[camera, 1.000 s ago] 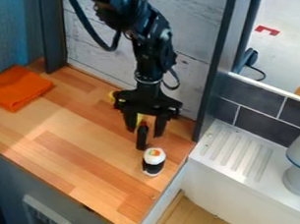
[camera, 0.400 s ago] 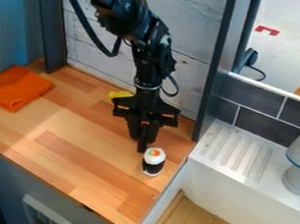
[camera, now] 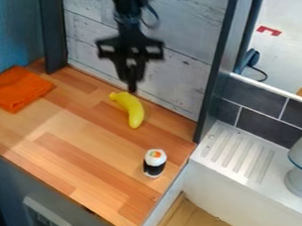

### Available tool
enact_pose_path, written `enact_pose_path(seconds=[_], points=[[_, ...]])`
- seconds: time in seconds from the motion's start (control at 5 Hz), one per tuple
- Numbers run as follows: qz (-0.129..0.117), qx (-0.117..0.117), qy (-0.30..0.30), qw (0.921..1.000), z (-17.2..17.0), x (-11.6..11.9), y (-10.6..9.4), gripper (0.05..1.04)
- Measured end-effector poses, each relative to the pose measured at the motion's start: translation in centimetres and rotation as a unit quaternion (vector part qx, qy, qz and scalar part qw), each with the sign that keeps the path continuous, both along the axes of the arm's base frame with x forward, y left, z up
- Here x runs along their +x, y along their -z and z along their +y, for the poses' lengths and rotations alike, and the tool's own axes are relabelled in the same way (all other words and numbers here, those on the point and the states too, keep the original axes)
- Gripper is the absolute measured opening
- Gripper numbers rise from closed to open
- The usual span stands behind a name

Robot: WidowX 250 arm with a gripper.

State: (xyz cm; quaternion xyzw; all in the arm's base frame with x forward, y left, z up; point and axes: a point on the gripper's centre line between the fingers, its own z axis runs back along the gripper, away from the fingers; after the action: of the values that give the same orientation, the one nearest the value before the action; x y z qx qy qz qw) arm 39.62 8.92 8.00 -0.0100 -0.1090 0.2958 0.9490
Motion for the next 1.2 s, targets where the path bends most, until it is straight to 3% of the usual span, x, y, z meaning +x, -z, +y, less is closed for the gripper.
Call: enact_pose_path(seconds=[0.2,0.6,1.2], points=[[-0.007,0.010,-0.043,0.9990,4.4,0.0,-0.8,0.357],[0.028,0.016,-0.110,0.9935,11.8,-1.3,2.5,0.357],[0.019,0.010,-0.112,0.9935,11.7,-1.3,6.7,0.357]])
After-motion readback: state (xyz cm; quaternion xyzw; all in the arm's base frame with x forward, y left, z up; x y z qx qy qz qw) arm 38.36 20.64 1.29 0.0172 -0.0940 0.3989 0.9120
